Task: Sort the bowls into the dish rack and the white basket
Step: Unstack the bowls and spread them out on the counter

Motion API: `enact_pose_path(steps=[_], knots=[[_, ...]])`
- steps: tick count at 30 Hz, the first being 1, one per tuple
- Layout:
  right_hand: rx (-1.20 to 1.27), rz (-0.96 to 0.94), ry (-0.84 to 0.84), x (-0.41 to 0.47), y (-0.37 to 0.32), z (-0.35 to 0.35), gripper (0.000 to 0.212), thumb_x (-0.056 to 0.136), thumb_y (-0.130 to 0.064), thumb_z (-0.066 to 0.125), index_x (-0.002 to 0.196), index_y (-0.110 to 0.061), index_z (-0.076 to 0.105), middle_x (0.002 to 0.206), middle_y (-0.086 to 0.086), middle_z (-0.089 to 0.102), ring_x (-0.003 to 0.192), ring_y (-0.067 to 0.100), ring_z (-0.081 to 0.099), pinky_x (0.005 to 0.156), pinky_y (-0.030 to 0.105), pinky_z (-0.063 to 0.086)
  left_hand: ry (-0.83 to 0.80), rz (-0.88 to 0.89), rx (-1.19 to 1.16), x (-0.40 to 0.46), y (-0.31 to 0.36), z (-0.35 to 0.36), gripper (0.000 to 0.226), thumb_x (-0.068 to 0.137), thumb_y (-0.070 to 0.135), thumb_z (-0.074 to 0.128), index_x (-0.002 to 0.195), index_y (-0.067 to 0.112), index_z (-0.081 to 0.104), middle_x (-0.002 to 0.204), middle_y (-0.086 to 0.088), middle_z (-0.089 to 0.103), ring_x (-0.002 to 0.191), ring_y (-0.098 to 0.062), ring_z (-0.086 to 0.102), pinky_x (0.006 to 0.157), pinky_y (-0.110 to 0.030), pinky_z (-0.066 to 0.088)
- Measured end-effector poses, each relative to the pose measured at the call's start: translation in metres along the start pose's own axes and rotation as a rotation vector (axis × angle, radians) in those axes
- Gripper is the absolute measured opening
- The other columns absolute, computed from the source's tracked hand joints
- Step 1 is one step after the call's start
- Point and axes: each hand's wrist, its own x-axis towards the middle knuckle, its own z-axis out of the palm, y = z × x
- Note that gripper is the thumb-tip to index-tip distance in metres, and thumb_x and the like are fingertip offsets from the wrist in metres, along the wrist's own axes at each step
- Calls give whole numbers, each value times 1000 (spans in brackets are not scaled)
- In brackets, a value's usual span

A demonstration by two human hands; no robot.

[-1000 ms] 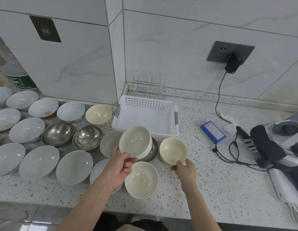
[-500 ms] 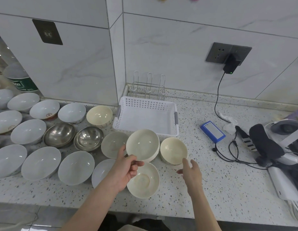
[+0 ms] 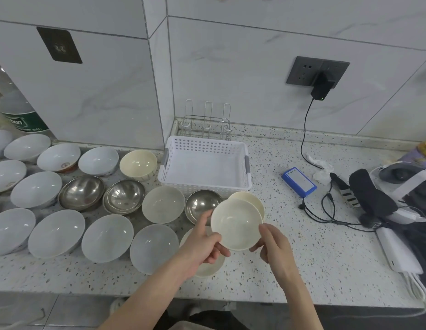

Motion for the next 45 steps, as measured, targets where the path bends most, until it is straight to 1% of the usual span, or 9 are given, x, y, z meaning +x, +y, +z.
enact_pose_path(steps=[2,4,9,13,15,20,23,33,45], knots=[[-78,13,13,-1,0,-3,11,94,-26,59,104,-25,65,61,3,69,46,0,53,57,26,40,-20,8,31,0,-1,4,64,93,0,44,132,48,30,69,-16,73,43,-13,48,41,-21,35],[-145,33,21,-1,3,-8,17,90,-17,61,105,-26,63,60,1,70,49,-1,57,59,28,43,-47,20,54,0,-2,7,62,94,1,43,131,48,30,69,-16,73,45,-13,50,42,-21,36],[-267,62,107,-5,12,-19,16,86,-11,55,95,-20,65,62,3,67,51,1,60,47,23,42,-128,50,139,2,-4,22,55,98,17,47,132,54,24,75,-11,76,47,-13,56,42,-21,39],[-304,108,146,-12,26,-29,13,88,-13,54,92,-21,63,65,4,67,56,8,63,43,19,42,-202,50,255,4,-10,32,49,99,39,48,134,60,21,81,-3,78,51,-15,65,39,-18,37],[-326,139,145,-16,33,-36,13,88,-12,54,94,-20,64,66,4,68,59,10,64,44,19,42,-211,39,316,5,-14,34,50,97,43,48,139,57,23,81,1,78,53,-15,67,38,-18,35],[-366,190,91,-20,45,-42,14,89,-12,54,97,-18,64,65,5,69,61,15,64,52,27,45,-145,10,429,9,-27,35,61,95,33,49,150,40,24,80,7,77,54,-12,68,40,-17,38],[-379,213,63,-20,47,-39,16,90,-13,53,103,-17,61,73,5,70,67,13,67,56,27,46,-113,5,458,10,-30,34,58,95,29,49,150,35,31,82,4,76,55,-11,69,42,-18,39],[-447,253,-70,-14,46,-36,22,90,-9,51,110,-14,58,76,6,70,66,11,62,57,25,45,-85,-51,451,1,-29,28,51,93,27,46,143,30,40,100,0,71,56,-12,69,43,-18,39],[-444,305,-121,-7,46,-28,22,89,-10,50,107,-18,59,69,2,72,58,11,57,56,26,45,-77,-96,505,3,-29,26,60,93,29,46,150,29,29,98,0,71,44,-6,58,42,-18,36]])
